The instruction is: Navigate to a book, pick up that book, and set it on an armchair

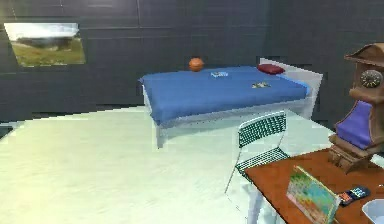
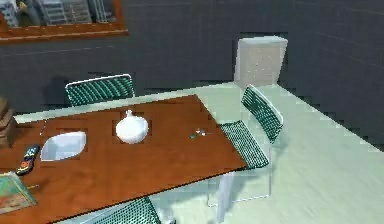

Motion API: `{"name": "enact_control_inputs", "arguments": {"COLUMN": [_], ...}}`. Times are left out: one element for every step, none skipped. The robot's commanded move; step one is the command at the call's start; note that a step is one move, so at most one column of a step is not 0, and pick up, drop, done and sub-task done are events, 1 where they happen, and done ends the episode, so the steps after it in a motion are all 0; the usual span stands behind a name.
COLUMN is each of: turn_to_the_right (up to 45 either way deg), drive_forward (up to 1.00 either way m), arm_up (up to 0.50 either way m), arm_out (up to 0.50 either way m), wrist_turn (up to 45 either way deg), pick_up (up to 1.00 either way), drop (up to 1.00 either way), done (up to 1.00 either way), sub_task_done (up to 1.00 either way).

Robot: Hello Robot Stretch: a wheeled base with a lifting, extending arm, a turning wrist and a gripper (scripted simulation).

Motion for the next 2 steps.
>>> {"name": "enact_control_inputs", "arguments": {"turn_to_the_right": [-45.0,0.0], "drive_forward": [0.0,0.0], "arm_up": [0.0,0.5], "arm_out": [0.0,0.0], "wrist_turn": [0.0,0.0], "pick_up": [0.0,0.0], "drop": [0.0,0.0], "done": [0.0,0.0], "sub_task_done": [0.0,0.0]}}
